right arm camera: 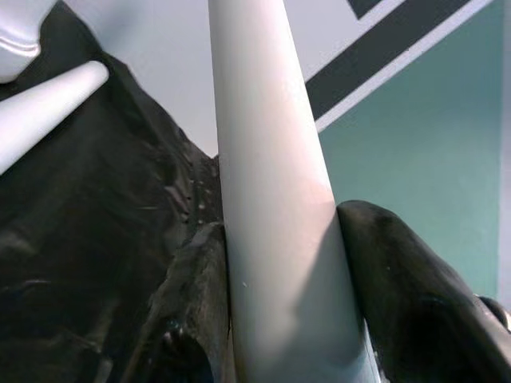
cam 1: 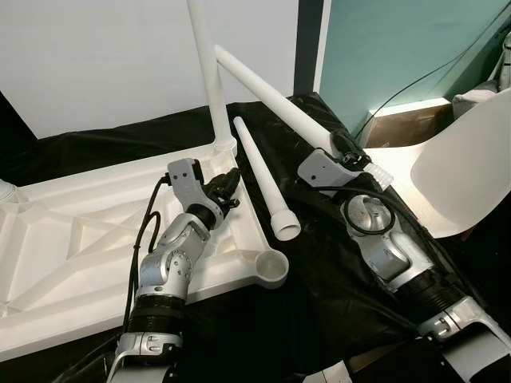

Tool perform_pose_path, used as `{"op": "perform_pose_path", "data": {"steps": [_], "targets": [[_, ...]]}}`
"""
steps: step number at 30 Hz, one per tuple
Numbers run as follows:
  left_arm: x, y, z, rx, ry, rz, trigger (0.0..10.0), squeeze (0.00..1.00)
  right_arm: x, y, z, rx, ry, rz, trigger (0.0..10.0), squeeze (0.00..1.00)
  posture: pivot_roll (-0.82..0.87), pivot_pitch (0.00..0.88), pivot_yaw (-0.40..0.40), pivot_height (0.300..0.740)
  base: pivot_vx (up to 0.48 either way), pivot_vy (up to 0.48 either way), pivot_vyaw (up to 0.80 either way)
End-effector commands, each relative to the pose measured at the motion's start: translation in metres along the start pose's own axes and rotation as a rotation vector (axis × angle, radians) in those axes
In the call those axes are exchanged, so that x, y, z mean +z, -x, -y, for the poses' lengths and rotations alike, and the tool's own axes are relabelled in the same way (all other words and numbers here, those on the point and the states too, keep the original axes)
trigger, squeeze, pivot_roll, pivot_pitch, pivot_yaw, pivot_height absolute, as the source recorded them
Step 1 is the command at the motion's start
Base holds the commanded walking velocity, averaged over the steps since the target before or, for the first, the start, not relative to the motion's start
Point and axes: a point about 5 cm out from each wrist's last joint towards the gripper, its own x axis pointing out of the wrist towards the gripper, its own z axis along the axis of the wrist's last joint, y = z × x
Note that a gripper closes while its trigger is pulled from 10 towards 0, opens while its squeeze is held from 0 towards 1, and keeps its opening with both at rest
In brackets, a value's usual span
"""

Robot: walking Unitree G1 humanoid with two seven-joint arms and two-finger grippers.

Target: Building children table

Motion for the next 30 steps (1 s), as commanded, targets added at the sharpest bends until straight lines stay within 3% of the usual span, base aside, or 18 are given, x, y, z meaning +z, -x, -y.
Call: {"op": "perform_pose_path", "data": {"steps": [1,4,12,19,21,22,24,25,26,27,28,29,30], "targets": [[0.0,0.004,0.011,-0.239,-0.002,-0.013,10.0,0.0,-0.011,0.0,0.007,-0.054,-0.004,-0.047,10.0,0.0,-0.08,0.0,0.07,0.74,0.0,0.0,0.0],[-0.002,0.006,0.016,-0.298,0.015,-0.037,10.0,0.0,-0.016,0.001,0.022,-0.168,0.016,-0.035,10.0,0.0,-0.09,0.0,0.074,0.74,0.0,0.0,0.0],[-0.005,0.009,0.027,-0.387,0.021,-0.073,10.0,0.0,-0.016,0.016,0.033,-0.345,0.03,0.026,10.0,0.0,-0.1,0.0,0.08,0.74,0.0,0.0,0.0],[-0.005,0.009,0.027,-0.387,0.021,-0.073,10.0,0.0,-0.016,0.016,0.033,-0.345,0.03,0.026,10.0,0.0,-0.1,0.0,0.08,0.74,0.0,0.0,0.0],[-0.005,0.008,0.027,-0.38,0.019,-0.068,10.0,0.0,-0.011,0.022,0.035,-0.373,0.035,0.081,10.0,0.0,-0.11,0.0,0.084,0.74,0.0,0.0,0.0],[0.004,0.008,0.027,-0.392,0.083,-0.017,10.0,0.0,0.003,0.03,0.026,-0.336,0.088,0.233,10.0,0.0,-0.12,0.0,0.086,0.74,0.0,0.0,0.0],[0.004,0.008,0.027,-0.392,0.083,-0.017,10.0,0.0,0.003,0.03,0.026,-0.336,0.088,0.233,10.0,0.0,-0.12,0.0,0.086,0.74,0.0,0.0,0.0],[0.016,0.009,0.028,-0.428,0.183,0.045,10.0,0.1,0.013,0.038,0.018,-0.295,0.117,0.345,10.0,0.0,-0.12,0.0,0.086,0.74,0.0,0.0,0.0],[0.016,0.009,0.028,-0.428,0.183,0.045,10.0,0.1,0.013,0.038,0.018,-0.295,0.117,0.345,10.0,0.0,-0.12,0.0,0.086,0.74,0.0,0.0,0.0],[0.028,0.013,0.031,-0.497,0.279,0.117,10.0,0.5,0.019,0.044,0.013,-0.275,0.149,0.427,10.0,0.0,-0.12,0.0,0.085,0.74,0.0,0.0,0.0],[0.028,0.013,0.031,-0.497,0.279,0.117,10.0,0.5,0.019,0.044,0.013,-0.275,0.149,0.427,10.0,0.0,-0.12,0.0,0.085,0.74,0.0,0.0,0.0],[0.037,0.018,0.034,-0.556,0.339,0.169,10.0,0.64,0.021,0.047,0.011,-0.273,0.172,0.471,10.0,0.0,-0.12,0.0,0.087,0.74,0.0,0.0,0.0],[0.037,0.018,0.034,-0.556,0.339,0.169,10.0,0.64,0.021,0.047,0.011,-0.273,0.172,0.471,10.0,0.0,-0.12,0.0,0.087,0.74,0.0,0.0,0.0]]}}
